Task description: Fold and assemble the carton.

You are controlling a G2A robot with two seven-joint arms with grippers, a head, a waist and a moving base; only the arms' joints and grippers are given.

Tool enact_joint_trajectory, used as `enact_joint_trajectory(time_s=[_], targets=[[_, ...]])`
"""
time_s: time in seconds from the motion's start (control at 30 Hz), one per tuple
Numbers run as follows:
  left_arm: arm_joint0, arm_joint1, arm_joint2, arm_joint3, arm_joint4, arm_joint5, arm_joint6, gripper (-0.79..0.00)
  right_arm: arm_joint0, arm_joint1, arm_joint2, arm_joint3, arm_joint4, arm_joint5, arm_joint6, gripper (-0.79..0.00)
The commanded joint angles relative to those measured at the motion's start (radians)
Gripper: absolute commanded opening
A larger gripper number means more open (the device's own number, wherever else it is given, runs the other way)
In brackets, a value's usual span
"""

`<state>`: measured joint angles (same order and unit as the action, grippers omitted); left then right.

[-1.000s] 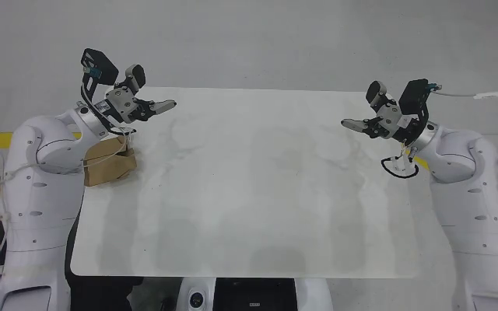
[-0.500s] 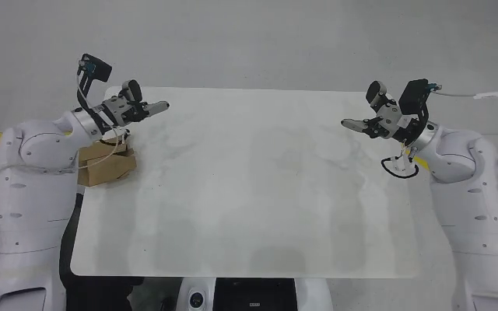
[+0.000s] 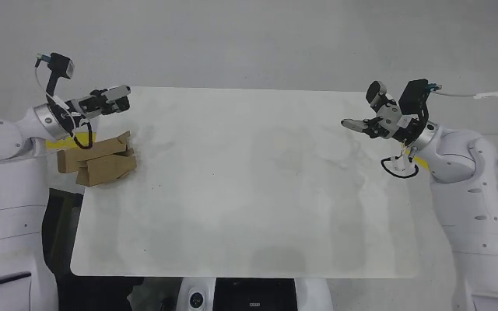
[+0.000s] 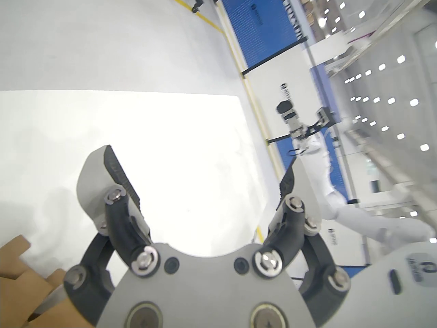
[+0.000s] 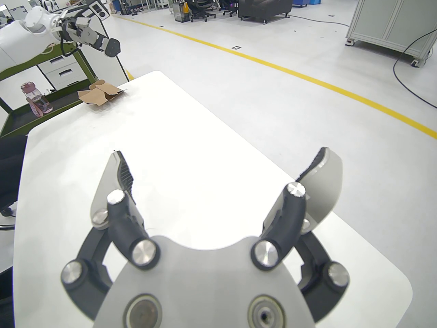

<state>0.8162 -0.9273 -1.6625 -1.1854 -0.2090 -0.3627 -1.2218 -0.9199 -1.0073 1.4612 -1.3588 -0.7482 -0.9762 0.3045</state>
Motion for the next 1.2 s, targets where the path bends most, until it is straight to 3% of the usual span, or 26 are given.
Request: enact_joint_trajectory(time_s=[0.0, 0.3, 0.7, 1.17], targets=[[-0.014, 0.008, -0.010, 0.037, 0.074, -0.051, 0.008, 0.000, 0.000, 0.000, 0.000, 0.000, 0.000, 0.000, 0.000, 0.000], [-0.081, 0.045, -0.066, 0.216, 0.126, -0.027, -0.006, 0.000, 0.000, 0.000, 0.000, 0.000, 0.000, 0.000, 0.000, 0.000], [-0.193, 0.101, -0.118, 0.437, 0.257, 0.055, 0.055, 0.000, 0.000, 0.000, 0.000, 0.000, 0.000, 0.000, 0.000, 0.000], [-0.257, 0.175, -0.069, 0.583, 0.633, 0.016, 0.143, 0.000, 0.000, 0.000, 0.000, 0.000, 0.000, 0.000, 0.000, 0.000]])
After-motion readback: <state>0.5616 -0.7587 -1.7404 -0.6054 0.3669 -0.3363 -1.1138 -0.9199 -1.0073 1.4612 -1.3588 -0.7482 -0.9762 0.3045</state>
